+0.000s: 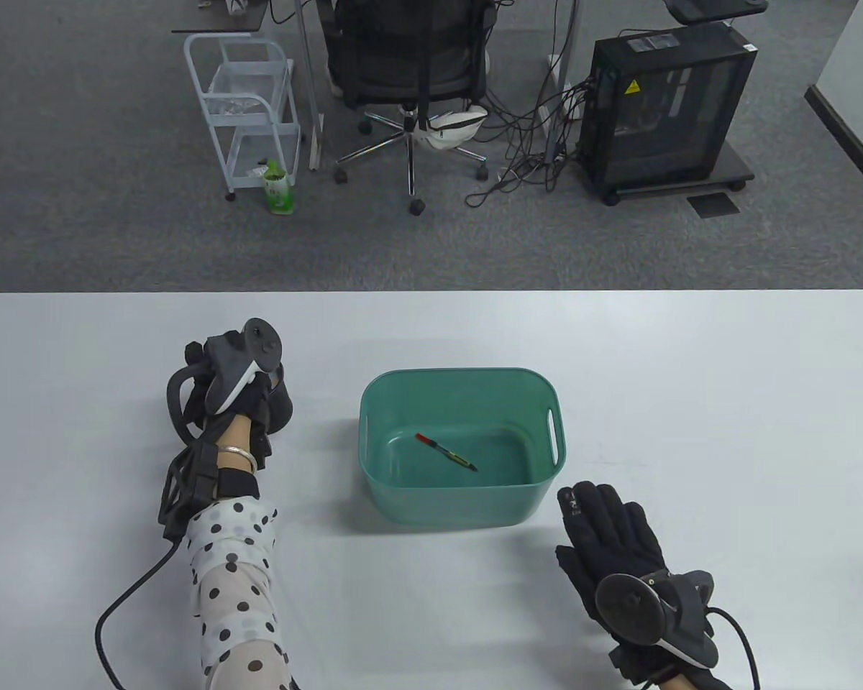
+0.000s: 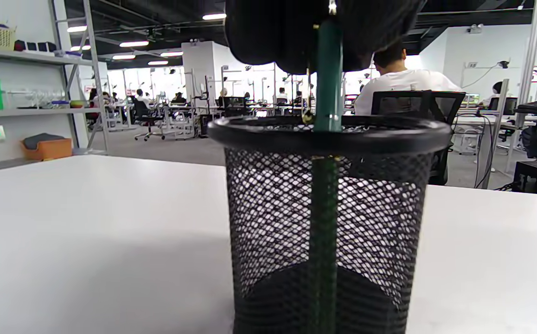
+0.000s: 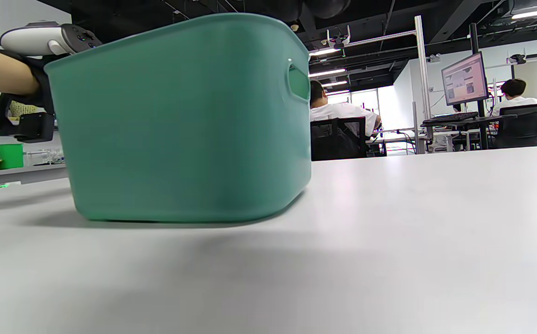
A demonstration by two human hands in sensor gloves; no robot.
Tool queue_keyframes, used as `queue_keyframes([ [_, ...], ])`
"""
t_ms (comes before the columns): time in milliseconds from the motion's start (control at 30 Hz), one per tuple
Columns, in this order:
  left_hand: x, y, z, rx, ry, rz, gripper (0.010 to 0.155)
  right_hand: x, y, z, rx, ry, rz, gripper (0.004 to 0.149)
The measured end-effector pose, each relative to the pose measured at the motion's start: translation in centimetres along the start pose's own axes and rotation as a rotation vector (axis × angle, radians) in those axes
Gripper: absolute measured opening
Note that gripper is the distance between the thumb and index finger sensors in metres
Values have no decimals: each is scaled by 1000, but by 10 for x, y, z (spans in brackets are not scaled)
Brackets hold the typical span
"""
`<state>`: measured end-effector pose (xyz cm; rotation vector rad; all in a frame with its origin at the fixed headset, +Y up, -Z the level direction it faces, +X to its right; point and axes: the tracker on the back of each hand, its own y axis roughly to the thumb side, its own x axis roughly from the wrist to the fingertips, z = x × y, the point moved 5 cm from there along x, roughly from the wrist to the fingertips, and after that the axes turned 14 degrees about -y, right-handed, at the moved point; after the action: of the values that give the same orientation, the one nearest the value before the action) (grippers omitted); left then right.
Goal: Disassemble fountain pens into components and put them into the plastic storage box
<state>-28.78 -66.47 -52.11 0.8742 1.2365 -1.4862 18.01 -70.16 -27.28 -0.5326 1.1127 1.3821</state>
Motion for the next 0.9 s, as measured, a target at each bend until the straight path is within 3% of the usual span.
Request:
queue_keyframes([
  [500, -24, 6, 2, 152, -33, 55, 39, -1, 2, 0, 1, -4, 8, 66],
  [900, -56, 0, -26, 136, 140, 70, 39, -1, 3, 0, 3, -3, 11, 66],
])
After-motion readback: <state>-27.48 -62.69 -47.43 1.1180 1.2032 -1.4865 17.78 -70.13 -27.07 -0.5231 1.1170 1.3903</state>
